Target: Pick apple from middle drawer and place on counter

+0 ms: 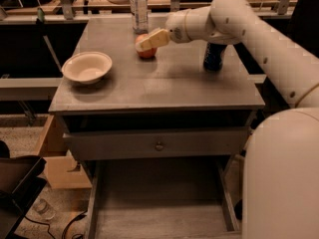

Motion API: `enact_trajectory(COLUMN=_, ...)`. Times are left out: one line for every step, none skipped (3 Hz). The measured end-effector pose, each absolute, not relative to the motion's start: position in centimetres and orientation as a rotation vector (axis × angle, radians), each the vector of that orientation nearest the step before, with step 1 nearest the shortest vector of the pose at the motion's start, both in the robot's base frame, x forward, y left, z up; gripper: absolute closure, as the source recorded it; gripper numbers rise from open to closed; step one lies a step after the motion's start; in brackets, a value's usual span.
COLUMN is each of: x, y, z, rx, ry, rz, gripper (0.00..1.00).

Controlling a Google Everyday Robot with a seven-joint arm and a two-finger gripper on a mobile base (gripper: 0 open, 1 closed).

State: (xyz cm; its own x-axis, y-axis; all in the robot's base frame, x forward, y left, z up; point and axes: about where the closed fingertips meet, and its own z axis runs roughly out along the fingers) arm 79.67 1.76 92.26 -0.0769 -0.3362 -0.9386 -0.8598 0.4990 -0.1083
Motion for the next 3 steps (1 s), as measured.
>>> enact_trajectory(x=76.1, y=-1.7, z=97.4, rx=-1.077, ry=1.553, rz=0.576, gripper=0.00)
enact_trajectory(x=72.3, y=-5.6, z=101.1, rx=-1.073, ry=1.471, rz=0.538, gripper=0.00)
enact_trajectory(x=70.1, y=-11.3, z=102.4, rx=-1.013, ry=1.421, rz=0.558, gripper=0.00)
